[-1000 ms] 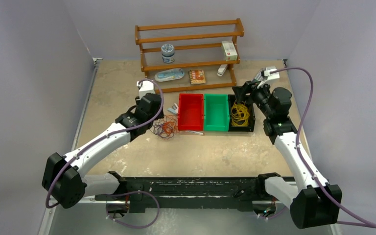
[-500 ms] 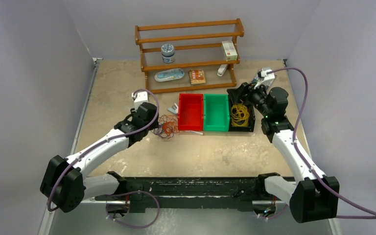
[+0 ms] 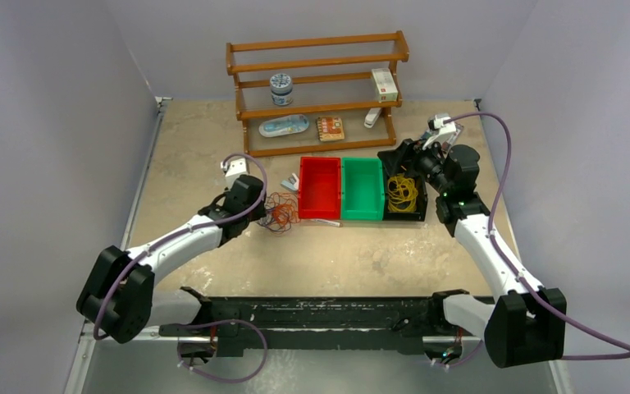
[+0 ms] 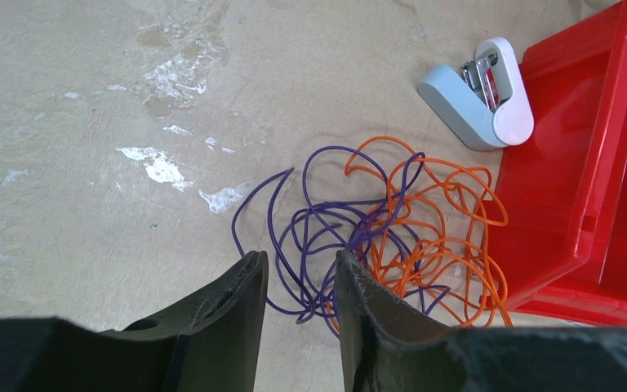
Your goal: Untangle the cables
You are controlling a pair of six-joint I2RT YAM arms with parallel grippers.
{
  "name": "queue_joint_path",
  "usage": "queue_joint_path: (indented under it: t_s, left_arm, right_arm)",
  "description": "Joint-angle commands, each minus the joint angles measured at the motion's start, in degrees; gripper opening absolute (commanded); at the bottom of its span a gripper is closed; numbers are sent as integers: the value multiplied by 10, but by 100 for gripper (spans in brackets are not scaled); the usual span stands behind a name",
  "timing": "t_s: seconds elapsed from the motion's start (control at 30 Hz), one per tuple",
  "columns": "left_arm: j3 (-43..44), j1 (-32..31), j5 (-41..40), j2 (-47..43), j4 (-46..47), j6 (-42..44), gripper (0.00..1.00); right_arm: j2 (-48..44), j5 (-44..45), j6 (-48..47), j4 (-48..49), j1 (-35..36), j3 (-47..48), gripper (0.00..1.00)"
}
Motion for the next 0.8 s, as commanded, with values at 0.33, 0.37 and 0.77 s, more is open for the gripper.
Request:
queue_joint_path:
  t_s: [0.33,0.37,0.77]
  left_arm:
    - [1,20,-9,30,53,-3,10]
    - [5,20,-9,31,50,-1,8]
    - [80,21,-29,-40,-30,44,0]
  right_arm:
    - [-12,-10,6,29,2,8,79]
    - [-13,-7,5,30,2,8,79]
    - [-83,35,-24,78,2,-21,83]
